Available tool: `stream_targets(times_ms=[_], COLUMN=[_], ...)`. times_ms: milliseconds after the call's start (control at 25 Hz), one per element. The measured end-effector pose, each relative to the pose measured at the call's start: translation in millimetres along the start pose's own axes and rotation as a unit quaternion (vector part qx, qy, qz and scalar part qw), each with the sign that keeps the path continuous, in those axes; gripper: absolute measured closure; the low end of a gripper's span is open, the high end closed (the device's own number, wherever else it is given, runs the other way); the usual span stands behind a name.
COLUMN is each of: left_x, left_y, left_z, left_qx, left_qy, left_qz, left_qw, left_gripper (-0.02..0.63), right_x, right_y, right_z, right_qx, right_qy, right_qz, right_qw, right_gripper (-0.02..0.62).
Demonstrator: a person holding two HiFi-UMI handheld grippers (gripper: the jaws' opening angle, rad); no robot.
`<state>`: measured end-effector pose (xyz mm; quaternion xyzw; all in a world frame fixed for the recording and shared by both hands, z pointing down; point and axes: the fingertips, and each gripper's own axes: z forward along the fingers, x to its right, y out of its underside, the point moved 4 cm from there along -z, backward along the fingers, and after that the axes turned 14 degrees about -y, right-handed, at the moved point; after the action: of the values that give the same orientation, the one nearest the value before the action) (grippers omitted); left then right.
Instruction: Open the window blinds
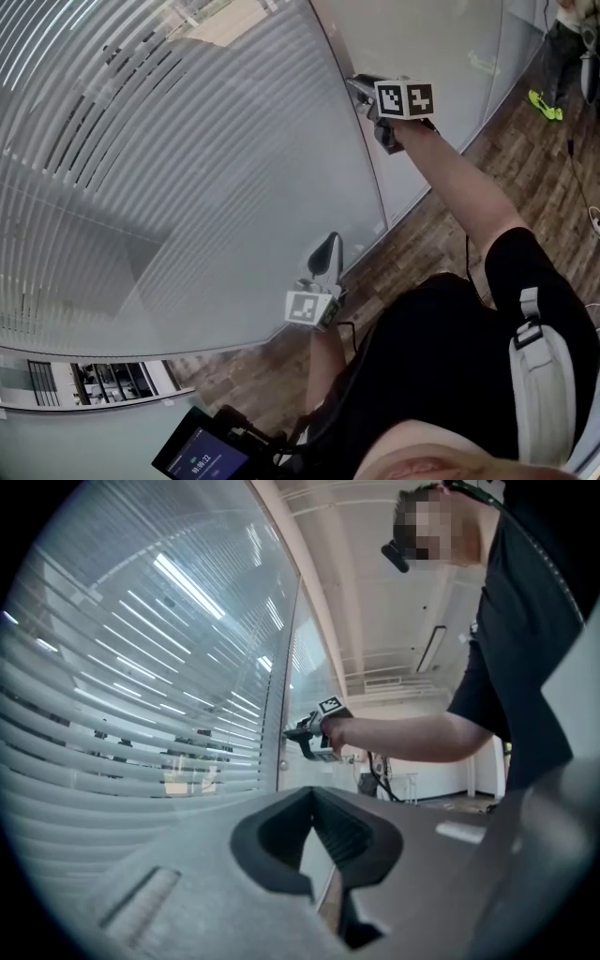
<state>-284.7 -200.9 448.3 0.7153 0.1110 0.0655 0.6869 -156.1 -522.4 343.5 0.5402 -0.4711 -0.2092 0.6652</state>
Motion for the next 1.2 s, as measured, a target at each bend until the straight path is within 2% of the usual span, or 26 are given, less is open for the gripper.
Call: stream_targets(times_ms=[240, 640, 680, 720, 760, 800, 840, 920, 1040, 1200], left_x=[0, 0, 0, 0, -1, -2, -3, -5, -4, 1], left_y=[6, -5, -5, -5, -4, -4, -4, -4, -2, 0], left_z=[-2, 0, 1, 1, -1, -2, -4, -5, -6, -5], left_qx=[-0.005, 0.002, 0.002, 0.002, 0.002, 0.001, 0.000, -0.003, -0.004, -0.006], left_qy=[-0.001, 0.003, 0.002, 0.000, -0.002, -0.005, -0.007, -0.011, -0.011, -0.006], left_qz=[0.002, 0.009, 0.009, 0.009, 0.008, 0.007, 0.007, 0.006, 0.005, 0.004], left_qw=[1.0000, 1.0000, 1.0000, 1.0000, 1.0000, 1.0000, 0.9999, 0.9999, 0.9999, 1.0000], left_gripper=[0.603, 0.603, 0.603, 0.603, 0.603, 0.603, 0.603, 0.603, 0.603, 0.603], right_x=[3, 1, 1, 0, -2, -4, -6, -14, -26, -29], right_y=[5, 6, 5, 3, 2, 2, 2, 1, -2, 5], right_z=[-3, 0, 0, -1, -4, -7, -9, -13, -15, -8], right_qx=[-0.006, -0.029, -0.034, -0.041, -0.051, -0.067, -0.088, -0.132, -0.180, -0.241], right_qy=[0.005, 0.009, 0.004, 0.001, 0.003, 0.008, 0.016, 0.030, 0.046, 0.061], right_qz=[-0.019, -0.060, -0.075, -0.101, -0.138, -0.186, -0.243, -0.354, -0.486, -0.624], right_qw=[1.000, 0.998, 0.997, 0.994, 0.989, 0.980, 0.966, 0.926, 0.854, 0.741], right_gripper=[0.469, 0.466, 0.443, 0.375, 0.370, 0.359, 0.325, 0.314, 0.312, 0.351])
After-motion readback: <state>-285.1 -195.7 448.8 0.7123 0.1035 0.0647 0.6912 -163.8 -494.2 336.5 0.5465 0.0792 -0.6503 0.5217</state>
